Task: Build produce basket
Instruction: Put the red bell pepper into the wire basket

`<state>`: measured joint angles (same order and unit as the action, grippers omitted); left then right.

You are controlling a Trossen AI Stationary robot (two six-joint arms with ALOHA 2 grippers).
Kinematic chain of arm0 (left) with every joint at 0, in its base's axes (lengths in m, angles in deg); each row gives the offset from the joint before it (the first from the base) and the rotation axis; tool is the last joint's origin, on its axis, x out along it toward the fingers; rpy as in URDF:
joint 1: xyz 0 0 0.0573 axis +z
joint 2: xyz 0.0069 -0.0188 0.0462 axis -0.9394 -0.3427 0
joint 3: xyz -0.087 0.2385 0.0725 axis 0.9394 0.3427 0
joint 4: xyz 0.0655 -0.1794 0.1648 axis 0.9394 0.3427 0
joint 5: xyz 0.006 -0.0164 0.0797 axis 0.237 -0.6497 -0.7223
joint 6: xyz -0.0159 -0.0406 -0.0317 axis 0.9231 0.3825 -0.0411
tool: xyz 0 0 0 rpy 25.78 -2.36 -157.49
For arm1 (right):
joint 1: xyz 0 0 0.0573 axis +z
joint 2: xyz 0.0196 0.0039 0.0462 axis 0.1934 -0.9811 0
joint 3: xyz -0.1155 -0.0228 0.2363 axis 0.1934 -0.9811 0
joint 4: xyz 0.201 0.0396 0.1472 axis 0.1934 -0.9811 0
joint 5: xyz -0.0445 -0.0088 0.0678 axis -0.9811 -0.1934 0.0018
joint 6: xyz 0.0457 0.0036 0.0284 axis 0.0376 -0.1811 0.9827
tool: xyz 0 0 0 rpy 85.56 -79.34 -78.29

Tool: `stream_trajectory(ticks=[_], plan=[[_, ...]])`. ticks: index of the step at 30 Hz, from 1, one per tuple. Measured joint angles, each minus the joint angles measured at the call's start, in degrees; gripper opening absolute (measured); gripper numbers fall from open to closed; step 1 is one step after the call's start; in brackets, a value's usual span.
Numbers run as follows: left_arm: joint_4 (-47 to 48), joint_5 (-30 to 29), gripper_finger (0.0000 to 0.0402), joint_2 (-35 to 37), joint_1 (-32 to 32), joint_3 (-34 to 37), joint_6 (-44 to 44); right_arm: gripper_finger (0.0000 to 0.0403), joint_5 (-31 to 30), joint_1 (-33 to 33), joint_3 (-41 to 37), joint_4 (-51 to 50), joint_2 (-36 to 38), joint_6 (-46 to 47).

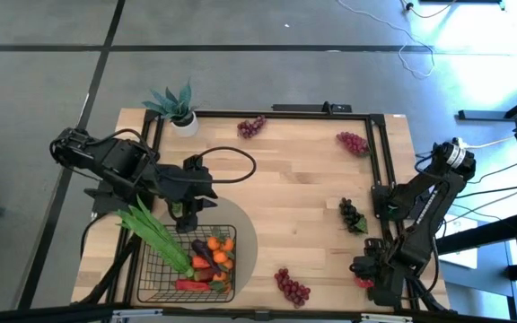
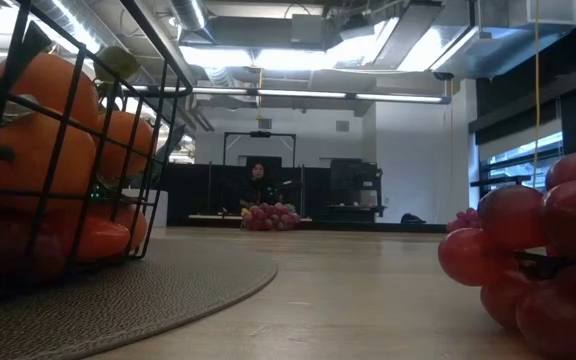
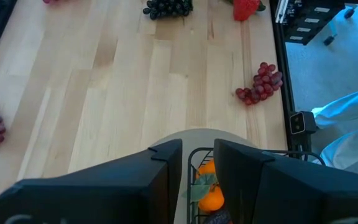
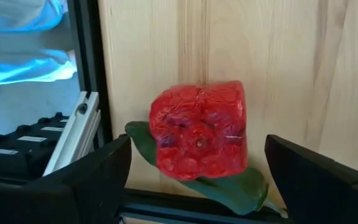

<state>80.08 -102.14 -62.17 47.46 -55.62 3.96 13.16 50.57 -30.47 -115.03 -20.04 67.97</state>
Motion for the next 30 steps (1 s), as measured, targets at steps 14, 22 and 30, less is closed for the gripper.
stream_trajectory(ticks=[14,22,30], plan=[[0.00,0.00,0.0082,0.00,-0.02,0.00,0.00,0.0351,0.02,0.36,0.00,0.09,-3.40,-0.33],[0.00,0.00,0.0081,0.00,0.00,0.00,0.00,0.0336,0.02,0.36,0.00,0.31,-5.96,-0.22],[0.00,0.00,0.0081,0.00,-0.02,0.00,0.00,0.0213,-1.24,0.28,0.03,1.02,-5.94,1.55]])
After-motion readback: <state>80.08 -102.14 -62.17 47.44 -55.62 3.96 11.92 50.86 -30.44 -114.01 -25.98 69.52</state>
